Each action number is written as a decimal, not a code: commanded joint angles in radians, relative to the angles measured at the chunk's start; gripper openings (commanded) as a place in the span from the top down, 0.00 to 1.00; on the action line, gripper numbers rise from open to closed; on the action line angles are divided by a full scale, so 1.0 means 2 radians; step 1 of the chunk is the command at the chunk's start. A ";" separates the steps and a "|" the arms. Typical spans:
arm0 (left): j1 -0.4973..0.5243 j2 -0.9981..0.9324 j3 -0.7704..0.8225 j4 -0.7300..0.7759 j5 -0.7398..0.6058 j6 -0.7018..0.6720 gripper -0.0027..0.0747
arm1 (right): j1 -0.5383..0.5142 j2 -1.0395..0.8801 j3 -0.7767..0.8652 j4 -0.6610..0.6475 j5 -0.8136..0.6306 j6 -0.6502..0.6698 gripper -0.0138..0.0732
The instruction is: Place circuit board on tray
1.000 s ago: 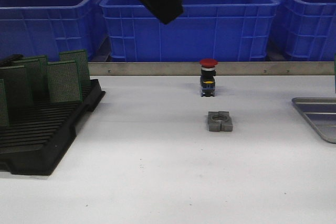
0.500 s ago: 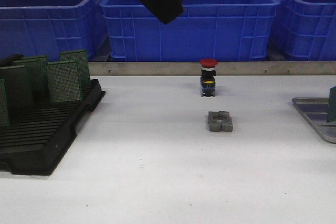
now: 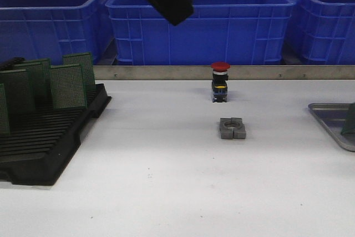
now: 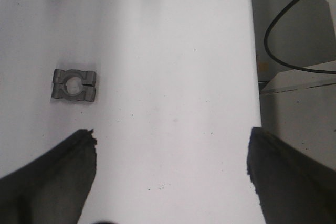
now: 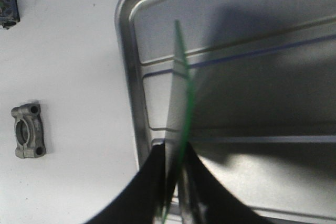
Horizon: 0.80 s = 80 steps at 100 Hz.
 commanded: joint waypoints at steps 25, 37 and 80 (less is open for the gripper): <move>-0.004 -0.025 -0.014 -0.026 0.017 -0.006 0.25 | -0.003 -0.022 -0.012 0.012 -0.009 -0.004 0.22; -0.004 -0.025 -0.014 -0.026 0.017 -0.006 0.25 | -0.003 -0.022 -0.012 0.009 -0.013 -0.007 0.19; -0.004 -0.025 -0.014 -0.006 0.016 -0.006 0.25 | -0.003 -0.022 -0.012 0.008 -0.009 -0.011 0.19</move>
